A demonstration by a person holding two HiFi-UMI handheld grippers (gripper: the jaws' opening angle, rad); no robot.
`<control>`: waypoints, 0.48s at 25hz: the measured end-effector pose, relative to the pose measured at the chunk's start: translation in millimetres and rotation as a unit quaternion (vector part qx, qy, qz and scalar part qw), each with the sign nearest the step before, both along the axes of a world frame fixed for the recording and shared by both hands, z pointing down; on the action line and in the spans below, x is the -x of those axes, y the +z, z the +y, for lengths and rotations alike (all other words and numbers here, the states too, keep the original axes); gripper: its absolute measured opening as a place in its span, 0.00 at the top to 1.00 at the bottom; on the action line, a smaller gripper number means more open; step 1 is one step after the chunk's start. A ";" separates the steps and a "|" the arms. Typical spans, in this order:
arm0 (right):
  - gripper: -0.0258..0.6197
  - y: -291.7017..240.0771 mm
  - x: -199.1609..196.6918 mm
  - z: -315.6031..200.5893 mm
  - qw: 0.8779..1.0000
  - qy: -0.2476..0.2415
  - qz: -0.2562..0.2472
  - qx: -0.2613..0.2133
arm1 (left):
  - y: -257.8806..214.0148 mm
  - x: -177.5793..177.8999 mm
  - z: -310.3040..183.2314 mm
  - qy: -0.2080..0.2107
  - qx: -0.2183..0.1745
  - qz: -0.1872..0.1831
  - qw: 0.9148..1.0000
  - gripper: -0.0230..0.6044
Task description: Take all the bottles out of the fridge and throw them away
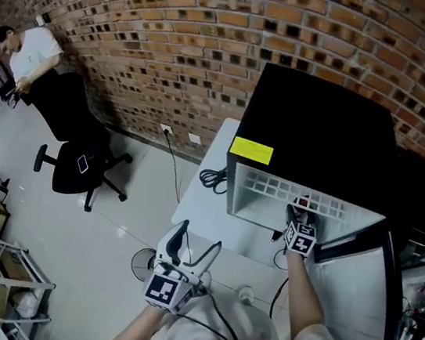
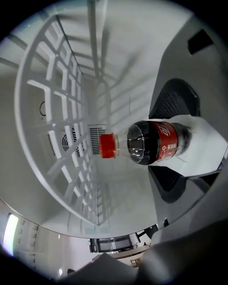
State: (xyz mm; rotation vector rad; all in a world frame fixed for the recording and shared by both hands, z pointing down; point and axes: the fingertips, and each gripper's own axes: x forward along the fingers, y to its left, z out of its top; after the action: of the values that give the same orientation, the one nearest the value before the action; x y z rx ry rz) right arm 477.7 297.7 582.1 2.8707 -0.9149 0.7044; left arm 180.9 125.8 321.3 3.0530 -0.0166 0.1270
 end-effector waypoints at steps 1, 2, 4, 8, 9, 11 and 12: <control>0.41 1.6 -2.3 -2.1 1.000 0.002 -0.005 -0.002 | 1.0 4.8 -3.7 -0.009 0.001 -0.003 1.000 0.38; 0.41 3.8 -4.8 -2.8 1.000 0.005 -0.009 -0.005 | 1.9 9.3 -7.5 -0.017 0.003 -0.005 1.000 0.38; 0.41 7.4 -8.6 -1.8 1.000 0.005 -0.011 -0.006 | 2.8 17.5 -15.2 -0.032 0.010 -0.006 0.999 0.38; 0.46 8.8 -2.0 -1.2 1.000 -0.015 -0.012 0.002 | 2.4 25.8 -24.7 -0.046 0.018 -0.004 0.999 0.38; 0.46 10.1 2.3 0.1 1.000 -0.021 -0.015 0.004 | 2.4 25.7 -24.6 -0.045 0.019 -0.003 0.999 0.38; 0.46 7.6 16.4 1.9 0.999 -0.036 -0.019 0.006 | 2.8 23.2 -22.3 -0.038 0.020 -0.002 0.999 0.38; 0.46 5.9 25.1 3.5 0.999 -0.044 -0.017 0.006 | 3.0 20.8 -20.3 -0.033 0.021 -0.001 0.999 0.38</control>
State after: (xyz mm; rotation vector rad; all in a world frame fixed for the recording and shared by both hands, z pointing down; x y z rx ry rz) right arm 452.6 301.2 588.0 2.7969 -1.0313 0.7509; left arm 160.1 105.4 324.4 3.0069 -0.1139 0.1241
